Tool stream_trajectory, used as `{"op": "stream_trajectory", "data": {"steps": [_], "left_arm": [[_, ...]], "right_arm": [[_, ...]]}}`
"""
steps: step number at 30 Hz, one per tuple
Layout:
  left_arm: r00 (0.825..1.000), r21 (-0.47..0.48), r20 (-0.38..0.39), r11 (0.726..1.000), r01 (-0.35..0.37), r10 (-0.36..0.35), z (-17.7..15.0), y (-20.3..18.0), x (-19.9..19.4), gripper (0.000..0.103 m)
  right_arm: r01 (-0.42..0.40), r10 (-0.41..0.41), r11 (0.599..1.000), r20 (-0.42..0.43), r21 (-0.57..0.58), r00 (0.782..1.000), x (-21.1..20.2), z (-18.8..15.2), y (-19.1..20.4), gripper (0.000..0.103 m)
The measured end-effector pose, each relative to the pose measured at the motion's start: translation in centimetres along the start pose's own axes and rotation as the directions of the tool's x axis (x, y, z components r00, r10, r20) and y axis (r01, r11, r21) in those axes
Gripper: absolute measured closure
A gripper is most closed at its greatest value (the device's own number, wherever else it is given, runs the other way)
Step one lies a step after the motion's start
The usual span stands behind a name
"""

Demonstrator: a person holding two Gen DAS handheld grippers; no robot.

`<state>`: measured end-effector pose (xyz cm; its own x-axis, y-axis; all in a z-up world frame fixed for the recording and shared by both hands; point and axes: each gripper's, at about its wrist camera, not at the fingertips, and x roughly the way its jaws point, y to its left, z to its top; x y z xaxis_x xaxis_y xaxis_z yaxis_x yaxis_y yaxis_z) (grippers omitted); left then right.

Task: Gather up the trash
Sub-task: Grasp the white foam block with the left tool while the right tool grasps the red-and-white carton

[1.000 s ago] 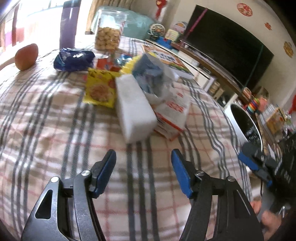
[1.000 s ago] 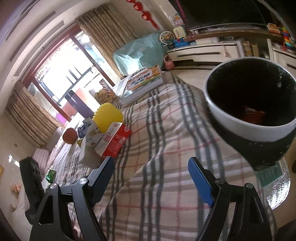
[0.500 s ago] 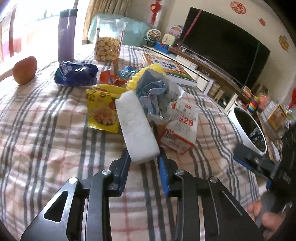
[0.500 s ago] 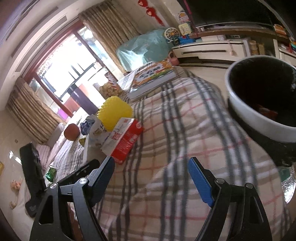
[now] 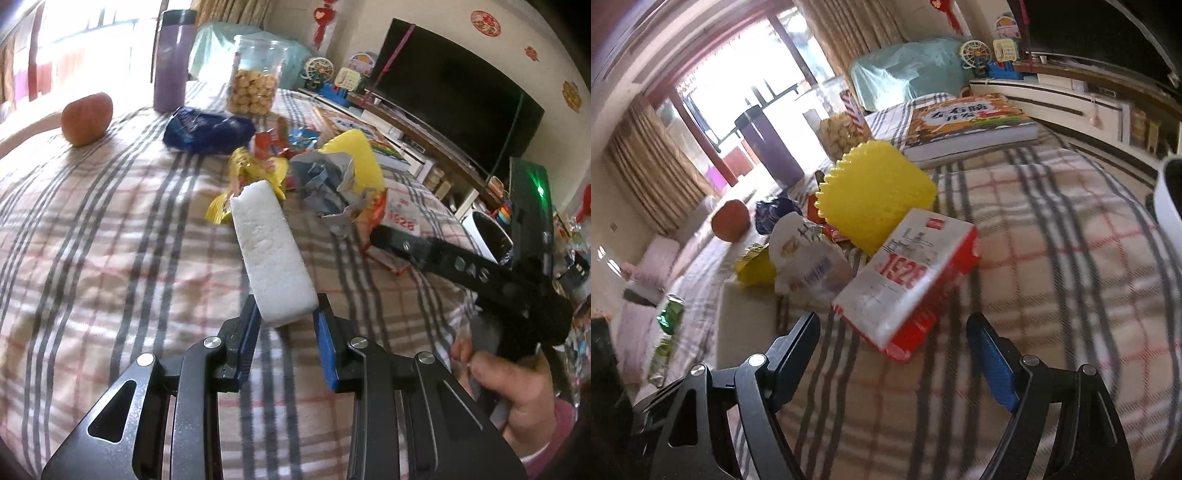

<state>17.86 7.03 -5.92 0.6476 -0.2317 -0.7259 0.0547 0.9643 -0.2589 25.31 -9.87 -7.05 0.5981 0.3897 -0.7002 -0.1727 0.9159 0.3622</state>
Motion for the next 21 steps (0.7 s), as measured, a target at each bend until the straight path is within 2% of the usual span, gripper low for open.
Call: {"op": "stream_trajectory", "data": {"steps": [5, 7, 8, 12, 13, 14, 17, 21], "left_arm": [[1.000, -0.004, 0.006, 1.000, -0.006, 0.006, 0.0, -0.3, 0.3, 0.072], [1.000, 0.006, 0.008, 1.000, -0.017, 0.017, 0.1, -0.7, 0.5, 0.071], [1.000, 0.011, 0.008, 1.000, -0.020, 0.020, 0.1, -0.9, 0.6, 0.068], [1.000, 0.010, 0.004, 1.000, -0.020, 0.020, 0.1, -1.2, 1.0, 0.058], [1.000, 0.007, 0.001, 1.000, -0.024, 0.024, 0.0, -1.2, 1.1, 0.052], [1.000, 0.002, 0.002, 1.000, -0.025, 0.025, 0.0, -1.2, 1.2, 0.049], [1.000, -0.006, 0.005, 1.000, -0.028, 0.028, 0.1, -1.2, 1.4, 0.049], [0.999, -0.020, 0.014, 0.999, -0.048, 0.049, 0.4, -1.1, 1.5, 0.049]], "right_arm": [[0.064, -0.064, 0.998, -0.003, -0.020, 0.998, 1.3, 0.9, 0.7, 0.021], [0.083, -0.083, 0.996, 0.000, -0.038, 0.997, 1.3, 1.0, 0.8, 0.030], [0.079, -0.079, 0.996, 0.000, -0.048, 0.997, 1.2, 0.9, 0.7, 0.031], [0.026, -0.027, 0.997, -0.006, -0.070, 1.000, -0.8, 0.4, -0.2, 0.045], [0.016, -0.017, 0.997, -0.010, -0.077, 1.000, -1.3, 0.3, -0.3, 0.045], [0.006, -0.008, 0.996, -0.017, -0.090, 1.000, -2.1, 0.1, -0.5, 0.045], [-0.001, -0.005, 0.993, -0.046, -0.120, 0.999, -3.5, -0.2, -1.1, 0.046], [-0.018, 0.015, 0.999, -0.057, -0.049, 0.998, -3.6, 0.1, -2.1, 0.044]]}}
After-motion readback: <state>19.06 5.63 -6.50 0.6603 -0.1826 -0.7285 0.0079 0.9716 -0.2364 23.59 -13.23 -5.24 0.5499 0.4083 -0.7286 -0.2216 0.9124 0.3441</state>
